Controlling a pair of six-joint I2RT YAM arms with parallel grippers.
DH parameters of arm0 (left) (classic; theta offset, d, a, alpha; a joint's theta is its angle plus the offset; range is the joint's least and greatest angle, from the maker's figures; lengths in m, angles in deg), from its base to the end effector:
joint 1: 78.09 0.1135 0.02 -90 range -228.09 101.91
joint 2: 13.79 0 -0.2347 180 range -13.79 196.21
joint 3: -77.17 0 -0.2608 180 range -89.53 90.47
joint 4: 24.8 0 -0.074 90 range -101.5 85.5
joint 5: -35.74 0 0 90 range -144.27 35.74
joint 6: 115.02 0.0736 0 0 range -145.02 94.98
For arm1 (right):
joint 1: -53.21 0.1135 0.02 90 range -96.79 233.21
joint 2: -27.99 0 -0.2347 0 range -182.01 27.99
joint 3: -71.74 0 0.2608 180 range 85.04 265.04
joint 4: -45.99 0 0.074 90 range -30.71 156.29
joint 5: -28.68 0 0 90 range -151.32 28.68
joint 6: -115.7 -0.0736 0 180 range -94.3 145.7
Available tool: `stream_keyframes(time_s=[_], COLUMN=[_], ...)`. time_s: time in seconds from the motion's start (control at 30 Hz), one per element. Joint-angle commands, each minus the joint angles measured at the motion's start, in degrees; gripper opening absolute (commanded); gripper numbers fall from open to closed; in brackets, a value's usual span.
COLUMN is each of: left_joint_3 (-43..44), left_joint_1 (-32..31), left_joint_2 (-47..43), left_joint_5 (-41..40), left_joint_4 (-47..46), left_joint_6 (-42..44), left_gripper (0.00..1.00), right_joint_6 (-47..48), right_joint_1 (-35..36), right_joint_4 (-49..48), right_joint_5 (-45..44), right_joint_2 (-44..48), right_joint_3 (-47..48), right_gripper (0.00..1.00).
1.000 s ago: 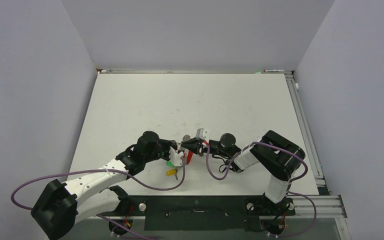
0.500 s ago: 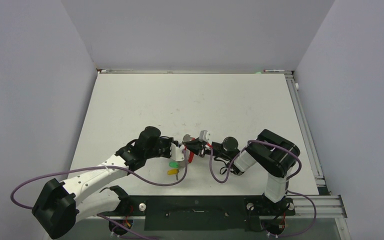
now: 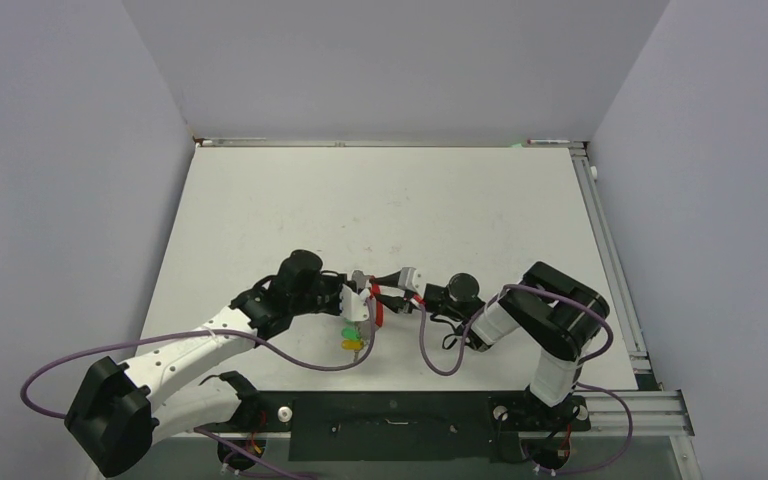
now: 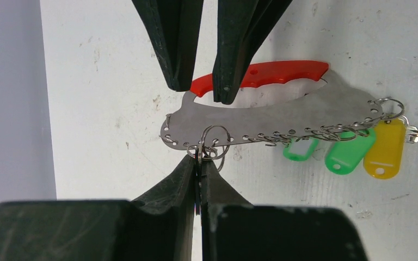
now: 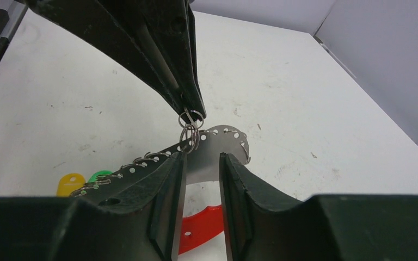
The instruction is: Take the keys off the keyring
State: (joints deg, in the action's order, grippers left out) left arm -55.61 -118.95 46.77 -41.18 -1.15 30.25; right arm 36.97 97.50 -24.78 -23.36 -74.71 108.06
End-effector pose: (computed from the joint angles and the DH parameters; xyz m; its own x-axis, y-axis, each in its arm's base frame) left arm 0.1969 -0.1924 0.1701 0.3768 0.7325 -0.5670 0.8149 0.0288 0.5789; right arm 0.1887 0.2473 0.1136 0.2471 0.0258 -0.9686 -0.9598 0.1439 -0.2410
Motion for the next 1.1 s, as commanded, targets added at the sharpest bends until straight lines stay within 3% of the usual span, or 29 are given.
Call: stream_keyframes(time_s=[0.0, 0.4, 1.07], left_joint_3=[3.52, 4.66, 3.09], left_joint_1=[0.26, -0.51, -1.55], left_joint_2=[-0.04, 0.06, -1.73], left_joint_5=[0.33, 0.87, 1.32], left_joint_4=[-0.19, 0.37, -0.08], left_joint_6=[0.73, 0.26, 0.36], left_gripper=[0.0, 0.0, 0.0], right_joint_6=[1.88, 4.14, 4.78], right_joint_1=[0.04, 1.7, 3.03], right_joint_4=[0.63, 9.53, 12.09], right_joint_5=[3.32, 2.07, 0.5], right_joint_2=[4.54, 3.63, 1.19], right_joint_3=[0.56, 4.66, 8.04], right_gripper=[0.31, 0.33, 0.25])
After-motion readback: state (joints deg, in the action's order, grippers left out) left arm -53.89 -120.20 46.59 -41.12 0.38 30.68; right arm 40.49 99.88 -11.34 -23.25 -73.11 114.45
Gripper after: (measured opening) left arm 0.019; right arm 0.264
